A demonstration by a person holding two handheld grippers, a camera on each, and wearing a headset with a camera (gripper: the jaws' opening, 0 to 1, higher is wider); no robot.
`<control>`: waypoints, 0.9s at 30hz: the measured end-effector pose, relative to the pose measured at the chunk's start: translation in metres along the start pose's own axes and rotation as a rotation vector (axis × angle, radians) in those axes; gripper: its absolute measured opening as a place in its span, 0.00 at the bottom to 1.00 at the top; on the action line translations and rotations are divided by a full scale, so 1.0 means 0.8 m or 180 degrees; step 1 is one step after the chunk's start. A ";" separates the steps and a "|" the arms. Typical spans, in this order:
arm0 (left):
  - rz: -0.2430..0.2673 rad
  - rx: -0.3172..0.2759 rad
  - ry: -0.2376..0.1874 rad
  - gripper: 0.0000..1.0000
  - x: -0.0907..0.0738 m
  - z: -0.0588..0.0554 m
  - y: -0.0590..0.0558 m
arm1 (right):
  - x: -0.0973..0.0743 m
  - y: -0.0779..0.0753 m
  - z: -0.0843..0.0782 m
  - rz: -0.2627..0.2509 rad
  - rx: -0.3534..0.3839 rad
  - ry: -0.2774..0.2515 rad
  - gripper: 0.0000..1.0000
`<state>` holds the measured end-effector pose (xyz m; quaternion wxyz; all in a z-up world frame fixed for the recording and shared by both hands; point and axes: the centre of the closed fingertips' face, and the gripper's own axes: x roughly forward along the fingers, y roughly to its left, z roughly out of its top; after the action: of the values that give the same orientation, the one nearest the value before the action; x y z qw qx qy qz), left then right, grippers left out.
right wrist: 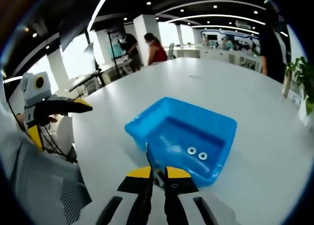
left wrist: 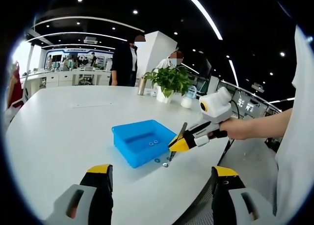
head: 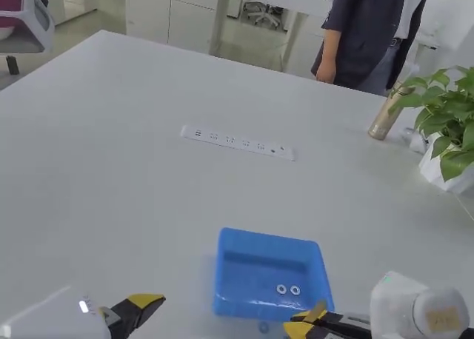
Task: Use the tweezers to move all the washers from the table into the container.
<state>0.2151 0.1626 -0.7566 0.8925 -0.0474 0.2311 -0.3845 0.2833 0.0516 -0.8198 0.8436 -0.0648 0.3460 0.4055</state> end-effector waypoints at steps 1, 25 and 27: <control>0.0000 -0.0001 0.0003 0.84 0.000 0.000 0.000 | 0.000 0.000 0.000 -0.0005 -0.0012 0.0004 0.05; -0.0010 0.0030 0.0022 0.83 0.002 -0.001 -0.001 | -0.002 0.008 -0.001 -0.0051 -0.0369 0.0070 0.03; -0.0010 0.0028 0.0021 0.83 0.002 -0.001 -0.001 | -0.002 0.006 0.000 -0.0069 -0.0278 0.0017 0.03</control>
<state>0.2150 0.1609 -0.7576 0.8913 -0.0424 0.2322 -0.3870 0.2790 0.0536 -0.8180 0.8434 -0.1064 0.3295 0.4109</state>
